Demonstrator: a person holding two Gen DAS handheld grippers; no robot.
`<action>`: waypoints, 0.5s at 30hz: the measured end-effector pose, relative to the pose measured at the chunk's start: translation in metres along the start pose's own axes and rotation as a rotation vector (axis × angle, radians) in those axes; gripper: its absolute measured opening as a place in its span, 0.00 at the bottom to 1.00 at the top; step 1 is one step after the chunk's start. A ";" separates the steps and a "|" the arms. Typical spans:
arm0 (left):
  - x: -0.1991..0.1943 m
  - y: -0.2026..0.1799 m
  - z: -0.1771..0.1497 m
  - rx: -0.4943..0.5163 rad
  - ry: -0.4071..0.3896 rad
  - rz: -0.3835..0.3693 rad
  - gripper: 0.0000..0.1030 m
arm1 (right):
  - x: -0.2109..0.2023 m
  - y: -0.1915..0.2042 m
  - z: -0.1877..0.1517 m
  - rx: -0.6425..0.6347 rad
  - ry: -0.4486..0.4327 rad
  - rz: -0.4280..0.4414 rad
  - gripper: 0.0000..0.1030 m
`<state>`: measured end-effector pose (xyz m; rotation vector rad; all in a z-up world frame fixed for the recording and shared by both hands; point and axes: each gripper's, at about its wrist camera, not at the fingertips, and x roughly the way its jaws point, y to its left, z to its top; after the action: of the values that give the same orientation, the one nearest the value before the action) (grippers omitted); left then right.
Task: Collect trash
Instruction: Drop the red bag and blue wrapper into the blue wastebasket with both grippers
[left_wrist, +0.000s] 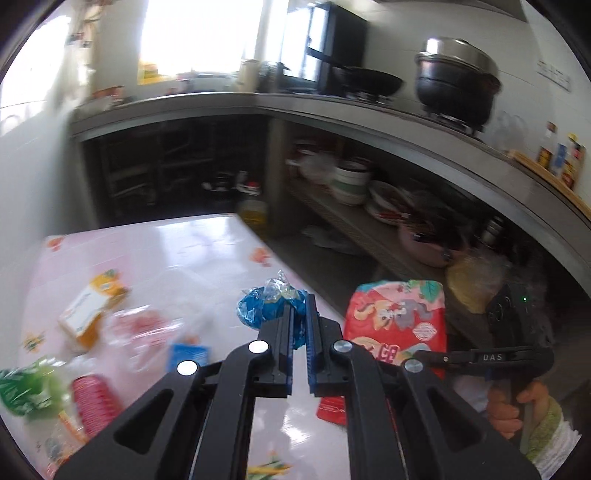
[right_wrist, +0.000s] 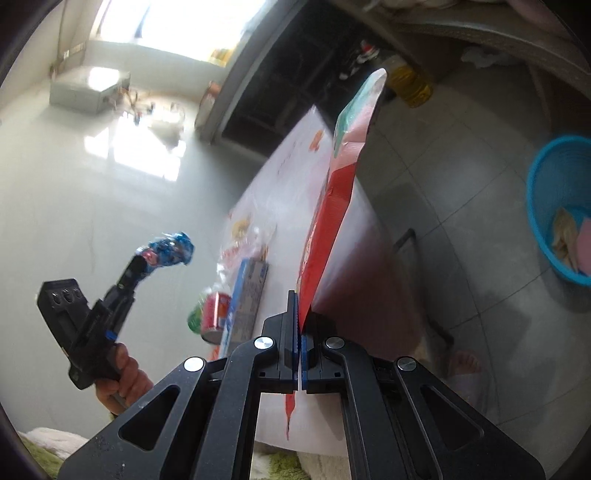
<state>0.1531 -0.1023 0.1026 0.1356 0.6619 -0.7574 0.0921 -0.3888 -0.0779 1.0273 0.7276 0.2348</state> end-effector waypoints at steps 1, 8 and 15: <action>0.009 -0.010 0.004 0.015 0.009 -0.033 0.05 | -0.018 -0.011 0.001 0.032 -0.048 0.006 0.00; 0.110 -0.092 0.028 0.096 0.182 -0.248 0.05 | -0.083 -0.087 -0.005 0.238 -0.255 -0.011 0.00; 0.246 -0.169 0.025 0.117 0.475 -0.340 0.05 | -0.078 -0.191 -0.002 0.472 -0.315 -0.078 0.00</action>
<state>0.1840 -0.3798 -0.0057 0.3212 1.1094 -1.1065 0.0039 -0.5249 -0.2054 1.4412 0.5425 -0.1753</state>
